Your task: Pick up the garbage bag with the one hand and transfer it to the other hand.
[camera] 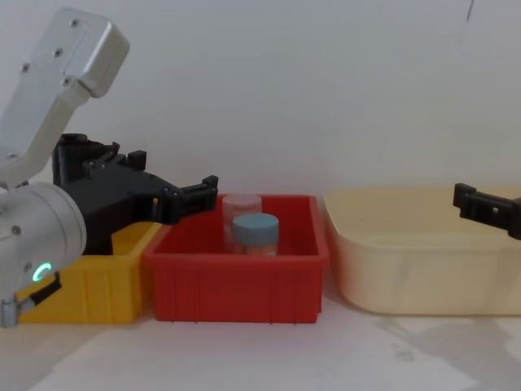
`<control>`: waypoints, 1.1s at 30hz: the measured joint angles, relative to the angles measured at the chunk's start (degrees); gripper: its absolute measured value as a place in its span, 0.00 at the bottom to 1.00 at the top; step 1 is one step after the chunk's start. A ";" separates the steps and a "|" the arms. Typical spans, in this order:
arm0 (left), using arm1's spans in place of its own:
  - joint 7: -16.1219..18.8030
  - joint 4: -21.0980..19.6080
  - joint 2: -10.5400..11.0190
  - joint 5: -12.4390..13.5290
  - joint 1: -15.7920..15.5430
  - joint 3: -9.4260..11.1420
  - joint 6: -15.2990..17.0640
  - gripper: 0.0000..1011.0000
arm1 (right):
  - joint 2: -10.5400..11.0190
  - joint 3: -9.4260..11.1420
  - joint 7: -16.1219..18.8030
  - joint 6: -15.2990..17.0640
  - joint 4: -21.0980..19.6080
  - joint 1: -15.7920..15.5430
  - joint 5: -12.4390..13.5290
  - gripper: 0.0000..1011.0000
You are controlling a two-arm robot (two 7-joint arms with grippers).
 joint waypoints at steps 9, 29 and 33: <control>0.00 0.00 0.00 0.00 0.00 0.00 0.00 0.99 | 0.00 0.00 0.00 0.00 0.00 0.00 0.00 0.99; 0.00 0.00 0.00 0.00 0.00 0.00 0.00 0.99 | 0.00 0.00 0.00 0.00 0.00 0.00 0.00 0.99; -0.13 -0.11 0.07 -0.05 0.09 -0.10 0.00 0.99 | 0.00 0.00 0.00 0.00 0.00 0.00 0.00 0.99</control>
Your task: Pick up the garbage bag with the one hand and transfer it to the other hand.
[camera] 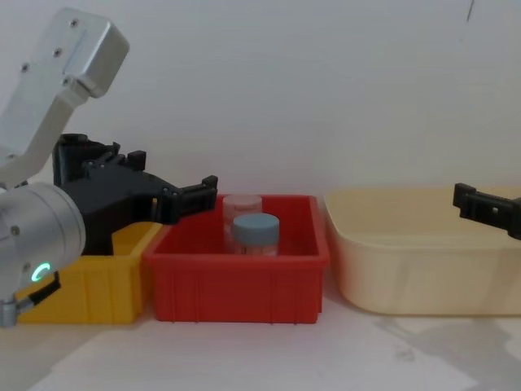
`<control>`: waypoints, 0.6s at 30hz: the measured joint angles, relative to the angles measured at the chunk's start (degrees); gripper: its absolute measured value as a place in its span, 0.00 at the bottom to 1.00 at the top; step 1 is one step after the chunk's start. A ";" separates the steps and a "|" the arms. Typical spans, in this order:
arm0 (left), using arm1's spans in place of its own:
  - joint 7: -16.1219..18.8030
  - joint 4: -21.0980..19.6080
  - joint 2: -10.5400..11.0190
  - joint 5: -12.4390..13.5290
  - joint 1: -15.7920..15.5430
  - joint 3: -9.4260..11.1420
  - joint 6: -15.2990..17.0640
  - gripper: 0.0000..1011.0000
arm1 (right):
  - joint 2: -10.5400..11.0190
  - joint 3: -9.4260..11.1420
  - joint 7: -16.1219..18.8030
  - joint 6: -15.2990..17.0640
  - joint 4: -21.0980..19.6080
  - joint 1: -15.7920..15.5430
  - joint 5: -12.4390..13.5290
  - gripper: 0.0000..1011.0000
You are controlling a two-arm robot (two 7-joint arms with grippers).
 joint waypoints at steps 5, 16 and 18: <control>-0.74 -0.78 0.55 -0.56 0.55 -0.46 0.43 0.99 | 0.00 0.00 0.00 0.00 0.00 0.00 0.00 0.99; -2.78 -5.41 3.70 -3.76 4.49 -3.47 3.47 0.99 | 0.00 0.00 0.00 0.00 0.00 0.00 0.00 0.99; -3.11 -6.49 4.50 -4.58 5.56 -4.45 3.98 0.99 | 0.00 0.00 0.00 0.00 0.00 0.00 0.00 0.99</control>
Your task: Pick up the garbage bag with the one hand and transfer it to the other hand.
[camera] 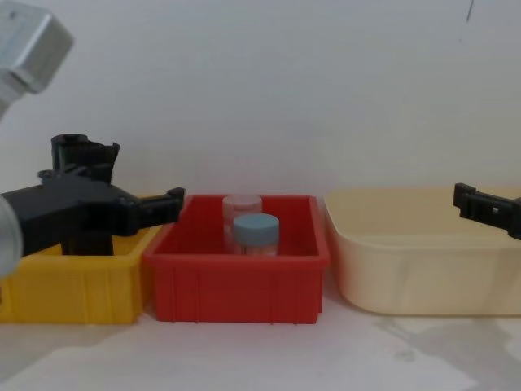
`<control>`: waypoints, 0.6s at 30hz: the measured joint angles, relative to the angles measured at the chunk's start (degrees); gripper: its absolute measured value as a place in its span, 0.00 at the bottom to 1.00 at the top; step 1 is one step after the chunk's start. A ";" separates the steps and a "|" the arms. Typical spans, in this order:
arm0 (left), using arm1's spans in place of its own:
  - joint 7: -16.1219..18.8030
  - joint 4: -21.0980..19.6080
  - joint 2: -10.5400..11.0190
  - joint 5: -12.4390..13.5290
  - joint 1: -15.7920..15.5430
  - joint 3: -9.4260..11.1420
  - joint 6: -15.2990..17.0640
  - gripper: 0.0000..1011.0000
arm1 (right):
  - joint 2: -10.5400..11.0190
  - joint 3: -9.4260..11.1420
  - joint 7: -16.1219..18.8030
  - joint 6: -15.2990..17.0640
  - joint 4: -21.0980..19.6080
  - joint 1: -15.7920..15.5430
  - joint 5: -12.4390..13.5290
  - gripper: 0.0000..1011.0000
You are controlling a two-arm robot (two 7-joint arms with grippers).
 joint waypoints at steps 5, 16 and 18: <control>-0.42 -1.71 1.17 -1.40 1.66 -1.95 0.90 0.99 | 0.00 0.00 0.00 0.00 0.00 0.00 0.00 0.99; -0.90 -3.17 3.21 -3.55 3.21 -5.69 4.23 0.99 | 0.00 0.00 0.00 0.00 0.00 0.00 0.00 0.99; -1.02 -3.08 3.37 -3.79 3.17 -6.07 4.72 0.99 | 0.00 0.00 0.00 0.00 0.00 0.00 0.00 0.99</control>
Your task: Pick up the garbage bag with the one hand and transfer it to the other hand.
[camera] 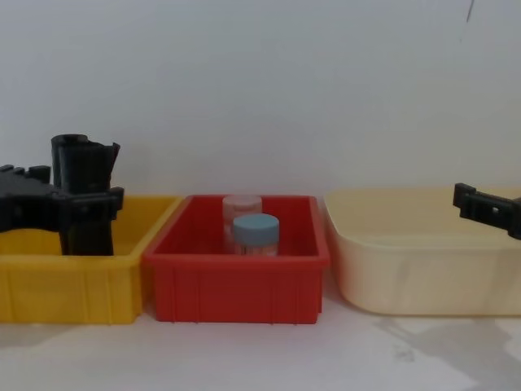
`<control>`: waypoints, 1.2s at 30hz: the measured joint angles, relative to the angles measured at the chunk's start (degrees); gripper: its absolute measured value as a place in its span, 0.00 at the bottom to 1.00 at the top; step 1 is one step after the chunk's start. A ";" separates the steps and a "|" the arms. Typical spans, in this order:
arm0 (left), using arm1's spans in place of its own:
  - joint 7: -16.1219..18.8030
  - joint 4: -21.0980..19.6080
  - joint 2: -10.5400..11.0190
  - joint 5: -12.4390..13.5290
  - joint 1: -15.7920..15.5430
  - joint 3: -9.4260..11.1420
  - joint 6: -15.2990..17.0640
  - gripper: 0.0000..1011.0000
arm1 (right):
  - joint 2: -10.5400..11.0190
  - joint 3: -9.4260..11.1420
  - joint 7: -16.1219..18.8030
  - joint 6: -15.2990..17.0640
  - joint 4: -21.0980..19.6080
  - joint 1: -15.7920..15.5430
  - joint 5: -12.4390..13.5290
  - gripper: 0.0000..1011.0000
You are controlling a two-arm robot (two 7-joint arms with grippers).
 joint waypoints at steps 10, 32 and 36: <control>-1.52 2.72 0.30 -0.96 -1.92 -1.14 2.42 0.99 | 0.00 0.00 0.00 0.00 0.00 0.00 0.00 0.99; -4.04 10.15 -0.77 1.53 -8.74 -0.07 2.71 0.99 | 0.00 0.00 0.00 0.00 0.00 0.00 0.00 0.99; -4.55 12.08 -1.21 2.33 -10.42 0.40 2.16 0.99 | 0.00 0.00 0.00 0.00 0.00 0.00 0.00 0.99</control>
